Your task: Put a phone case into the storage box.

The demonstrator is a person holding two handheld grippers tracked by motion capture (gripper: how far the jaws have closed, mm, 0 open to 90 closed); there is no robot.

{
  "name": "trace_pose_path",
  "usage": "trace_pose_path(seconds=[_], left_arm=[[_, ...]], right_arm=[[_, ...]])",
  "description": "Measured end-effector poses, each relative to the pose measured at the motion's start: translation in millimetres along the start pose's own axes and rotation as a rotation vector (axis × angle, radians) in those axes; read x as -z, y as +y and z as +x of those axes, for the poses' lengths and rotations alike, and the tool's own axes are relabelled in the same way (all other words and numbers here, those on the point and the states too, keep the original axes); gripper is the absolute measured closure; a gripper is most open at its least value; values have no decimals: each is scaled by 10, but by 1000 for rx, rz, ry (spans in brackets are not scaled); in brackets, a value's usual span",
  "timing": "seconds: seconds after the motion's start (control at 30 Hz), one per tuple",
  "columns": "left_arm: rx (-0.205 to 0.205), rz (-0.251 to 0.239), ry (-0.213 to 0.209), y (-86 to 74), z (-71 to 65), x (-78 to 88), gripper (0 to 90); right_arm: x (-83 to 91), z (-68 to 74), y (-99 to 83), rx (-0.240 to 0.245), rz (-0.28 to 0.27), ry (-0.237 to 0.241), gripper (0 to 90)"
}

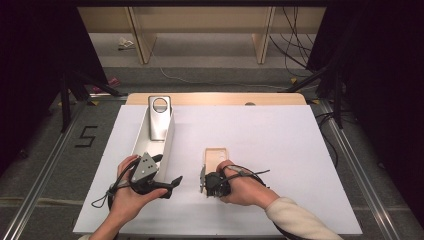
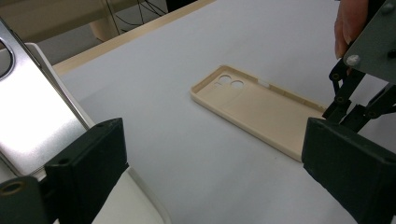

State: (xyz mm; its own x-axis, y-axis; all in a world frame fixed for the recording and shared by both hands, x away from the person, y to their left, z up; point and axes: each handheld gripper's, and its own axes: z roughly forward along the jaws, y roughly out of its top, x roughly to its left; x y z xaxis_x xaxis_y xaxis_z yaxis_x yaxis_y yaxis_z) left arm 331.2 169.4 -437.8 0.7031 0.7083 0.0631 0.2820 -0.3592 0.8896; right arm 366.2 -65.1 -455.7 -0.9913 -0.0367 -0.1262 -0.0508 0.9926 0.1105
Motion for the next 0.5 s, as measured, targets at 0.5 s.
trace_pose_path(seconds=[0.5], left_arm=[[1,-1,0,-2,-2,-1,66]], right_arm=[[45,-14,-108,-64,-81,22,871]])
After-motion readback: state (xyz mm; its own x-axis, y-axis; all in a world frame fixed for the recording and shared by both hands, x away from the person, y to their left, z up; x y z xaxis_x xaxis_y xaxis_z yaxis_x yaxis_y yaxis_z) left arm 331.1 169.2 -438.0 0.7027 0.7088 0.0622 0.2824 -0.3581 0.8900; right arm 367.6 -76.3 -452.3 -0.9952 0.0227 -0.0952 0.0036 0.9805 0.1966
